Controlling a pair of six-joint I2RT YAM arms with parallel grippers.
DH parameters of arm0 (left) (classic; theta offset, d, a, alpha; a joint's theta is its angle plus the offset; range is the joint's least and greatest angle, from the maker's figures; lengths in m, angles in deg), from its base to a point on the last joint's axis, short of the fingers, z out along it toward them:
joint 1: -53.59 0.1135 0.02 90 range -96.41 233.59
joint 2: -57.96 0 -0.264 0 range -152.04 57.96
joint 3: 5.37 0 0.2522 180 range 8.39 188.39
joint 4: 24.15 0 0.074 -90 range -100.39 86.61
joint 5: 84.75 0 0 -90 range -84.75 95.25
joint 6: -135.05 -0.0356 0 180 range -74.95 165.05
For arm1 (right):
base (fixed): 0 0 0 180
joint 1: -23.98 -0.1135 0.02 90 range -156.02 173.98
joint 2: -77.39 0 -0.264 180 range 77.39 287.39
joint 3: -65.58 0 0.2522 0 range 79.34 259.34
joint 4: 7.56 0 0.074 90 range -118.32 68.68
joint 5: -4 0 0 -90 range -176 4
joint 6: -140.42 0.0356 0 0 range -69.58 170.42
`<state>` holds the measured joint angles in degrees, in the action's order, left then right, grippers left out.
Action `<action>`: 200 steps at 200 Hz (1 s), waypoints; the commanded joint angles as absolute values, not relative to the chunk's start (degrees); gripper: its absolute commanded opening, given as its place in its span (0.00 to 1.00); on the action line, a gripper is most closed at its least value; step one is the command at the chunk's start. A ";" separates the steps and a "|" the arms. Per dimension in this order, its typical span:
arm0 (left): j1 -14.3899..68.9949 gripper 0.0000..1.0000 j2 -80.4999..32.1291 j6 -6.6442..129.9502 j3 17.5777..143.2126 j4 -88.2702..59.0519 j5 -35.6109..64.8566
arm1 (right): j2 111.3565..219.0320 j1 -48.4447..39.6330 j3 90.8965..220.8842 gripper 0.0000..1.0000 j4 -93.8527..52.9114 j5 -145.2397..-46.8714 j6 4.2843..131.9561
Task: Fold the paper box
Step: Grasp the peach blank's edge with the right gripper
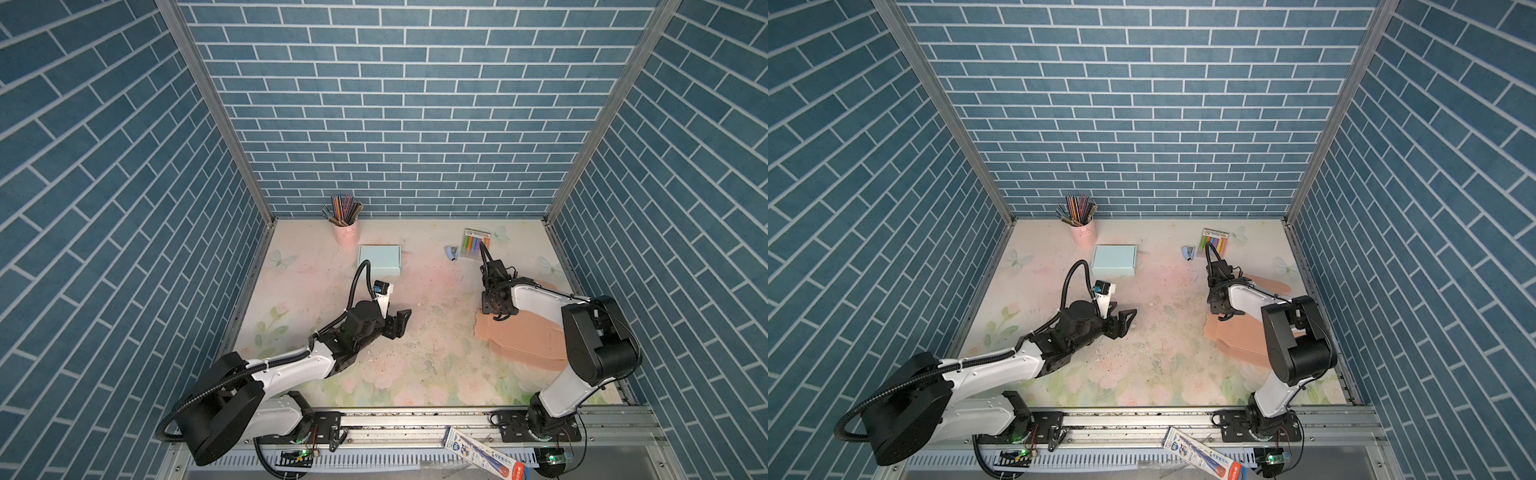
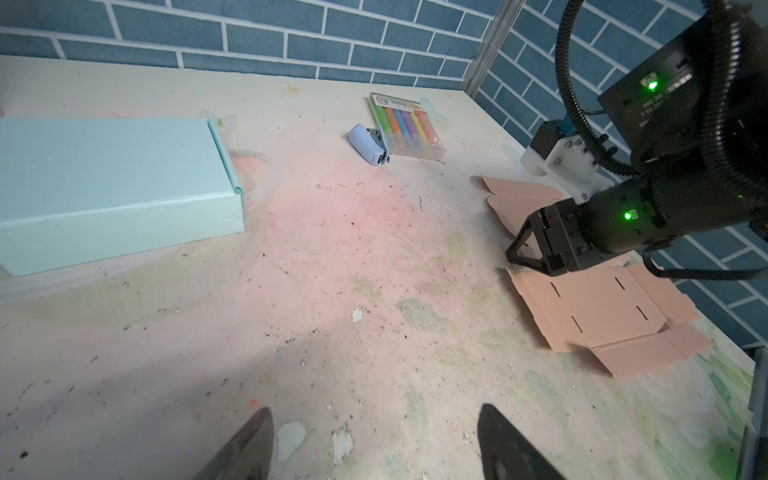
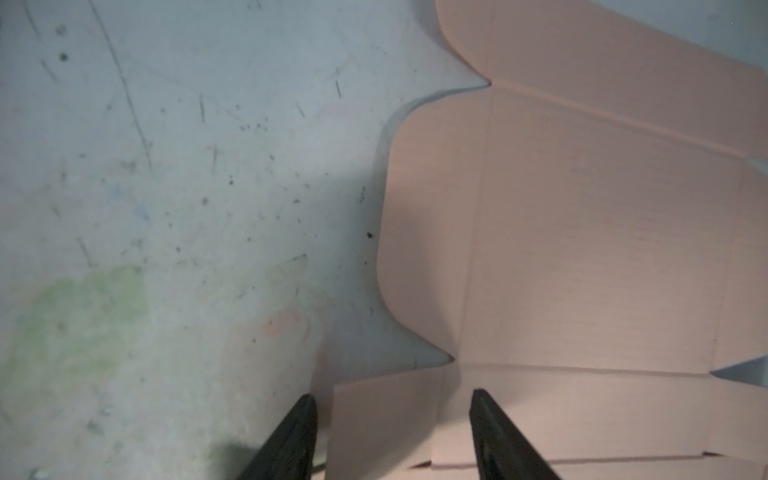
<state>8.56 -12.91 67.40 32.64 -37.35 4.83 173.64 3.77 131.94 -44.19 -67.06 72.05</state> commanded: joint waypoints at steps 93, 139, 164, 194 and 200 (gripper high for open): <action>8.24 0.78 -6.93 68.69 29.11 -38.24 4.85 | 176.90 -0.88 134.14 0.22 -51.82 -56.84 73.76; 8.31 0.78 -5.24 69.26 28.83 -38.07 4.97 | 178.01 -1.84 135.14 0.16 -53.48 -54.58 73.66; 8.22 0.78 -4.90 68.86 29.36 -37.24 5.27 | 177.81 -2.83 135.30 0.14 -54.08 -53.04 74.10; 8.20 0.78 -4.15 69.10 29.05 -37.17 5.25 | 178.29 -4.26 136.33 0.11 -56.56 -50.28 74.84; 8.26 0.78 -3.91 69.13 28.89 -37.20 5.17 | 178.29 -4.47 136.46 0.11 -56.80 -50.00 75.08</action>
